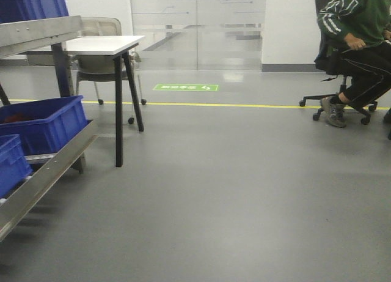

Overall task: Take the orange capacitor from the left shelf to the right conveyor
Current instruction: 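Drive the base to the conveyor holding the cylinder in the right gripper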

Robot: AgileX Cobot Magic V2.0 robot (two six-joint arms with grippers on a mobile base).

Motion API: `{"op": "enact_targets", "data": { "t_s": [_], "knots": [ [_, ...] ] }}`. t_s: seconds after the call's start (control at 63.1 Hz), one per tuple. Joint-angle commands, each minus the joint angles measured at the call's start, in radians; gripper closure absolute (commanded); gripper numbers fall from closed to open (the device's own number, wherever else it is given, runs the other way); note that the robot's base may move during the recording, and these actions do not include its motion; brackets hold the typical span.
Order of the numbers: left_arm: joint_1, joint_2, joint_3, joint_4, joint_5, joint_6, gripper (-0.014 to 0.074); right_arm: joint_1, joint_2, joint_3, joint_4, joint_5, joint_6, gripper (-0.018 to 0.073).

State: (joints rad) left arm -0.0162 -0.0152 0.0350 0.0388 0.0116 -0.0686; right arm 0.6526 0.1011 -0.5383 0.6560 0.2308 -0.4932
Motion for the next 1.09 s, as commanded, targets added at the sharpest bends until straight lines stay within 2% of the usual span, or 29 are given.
{"op": "enact_targets", "data": {
  "t_s": [0.0,1.077],
  "knots": [
    [-0.001,-0.009,0.022,-0.001,-0.09,-0.002,0.0722,0.001,0.016,-0.026,0.001,-0.072,-0.011,0.051],
    [-0.001,-0.009,0.022,-0.001,-0.09,-0.002,0.0722,0.001,0.016,-0.026,0.001,-0.072,-0.011,0.051]
  ]
}}
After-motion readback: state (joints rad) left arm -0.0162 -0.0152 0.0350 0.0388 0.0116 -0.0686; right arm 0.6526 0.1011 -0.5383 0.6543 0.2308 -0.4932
